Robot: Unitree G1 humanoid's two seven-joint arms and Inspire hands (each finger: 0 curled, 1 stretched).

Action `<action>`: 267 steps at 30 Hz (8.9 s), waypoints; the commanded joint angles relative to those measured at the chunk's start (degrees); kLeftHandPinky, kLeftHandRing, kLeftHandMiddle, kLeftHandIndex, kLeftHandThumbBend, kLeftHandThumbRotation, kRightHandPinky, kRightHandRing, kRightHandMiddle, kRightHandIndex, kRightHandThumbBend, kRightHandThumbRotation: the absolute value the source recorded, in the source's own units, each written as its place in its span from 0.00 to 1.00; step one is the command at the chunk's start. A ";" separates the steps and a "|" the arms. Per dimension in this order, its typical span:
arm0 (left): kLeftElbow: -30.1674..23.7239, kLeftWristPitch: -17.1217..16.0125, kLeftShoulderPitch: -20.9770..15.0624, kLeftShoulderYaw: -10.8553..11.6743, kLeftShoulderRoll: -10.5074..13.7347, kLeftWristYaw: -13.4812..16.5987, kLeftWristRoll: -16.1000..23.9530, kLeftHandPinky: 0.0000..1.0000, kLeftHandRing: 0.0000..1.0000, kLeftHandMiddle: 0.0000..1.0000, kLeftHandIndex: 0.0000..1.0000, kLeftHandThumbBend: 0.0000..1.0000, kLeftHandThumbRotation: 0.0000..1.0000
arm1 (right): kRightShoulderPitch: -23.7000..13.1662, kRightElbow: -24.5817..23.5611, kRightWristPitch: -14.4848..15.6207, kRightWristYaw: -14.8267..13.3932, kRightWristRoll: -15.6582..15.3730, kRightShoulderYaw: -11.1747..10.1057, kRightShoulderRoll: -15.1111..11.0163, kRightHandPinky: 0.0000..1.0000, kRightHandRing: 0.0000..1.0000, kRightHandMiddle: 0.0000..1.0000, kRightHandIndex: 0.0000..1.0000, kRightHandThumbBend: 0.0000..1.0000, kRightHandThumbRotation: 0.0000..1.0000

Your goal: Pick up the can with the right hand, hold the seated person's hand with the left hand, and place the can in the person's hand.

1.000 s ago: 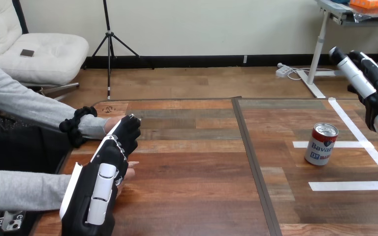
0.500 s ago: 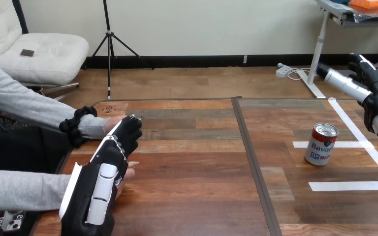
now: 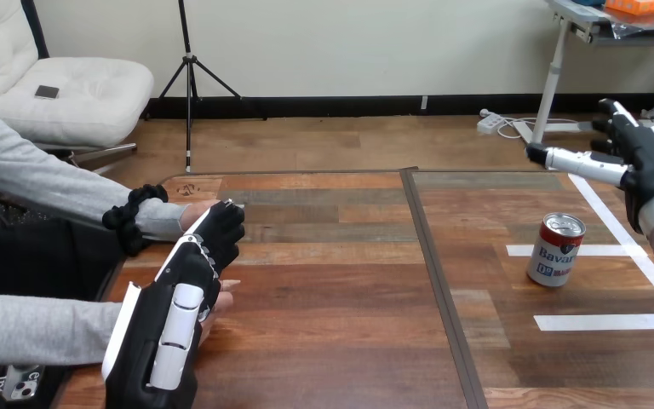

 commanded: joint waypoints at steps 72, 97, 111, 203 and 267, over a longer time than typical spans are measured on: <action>-2.58 0.36 -1.48 0.37 0.08 -0.52 0.00 0.83 0.90 0.88 0.86 0.67 0.89 | -2.55 0.26 4.29 4.38 -12.91 13.32 -5.03 0.53 0.83 0.92 1.00 1.00 0.28; -2.49 0.54 -1.72 0.34 0.31 -1.14 -0.59 0.86 0.91 0.88 0.85 0.63 0.89 | -3.11 0.27 6.11 7.04 -13.42 14.52 -5.46 0.54 0.81 0.90 1.00 1.00 0.28; -2.16 0.16 -1.87 0.43 -0.11 -1.03 -0.31 0.87 0.91 0.88 0.84 0.63 0.89 | -2.73 -0.12 5.10 7.97 -12.34 13.83 -5.58 0.38 0.72 0.85 1.00 1.00 0.45; -2.33 -0.12 -1.16 0.15 -0.72 0.18 -0.04 0.89 0.92 0.88 0.84 0.64 0.86 | 0.03 -1.78 -2.15 10.60 -17.24 19.62 -6.12 0.66 0.93 1.00 1.00 1.00 0.43; -0.59 -2.41 -1.99 1.09 -0.10 -1.90 -1.65 0.91 0.93 0.89 0.84 0.64 0.87 | 0.47 -1.94 -3.30 6.73 -21.44 22.12 -6.86 0.64 0.78 0.82 0.80 1.00 0.04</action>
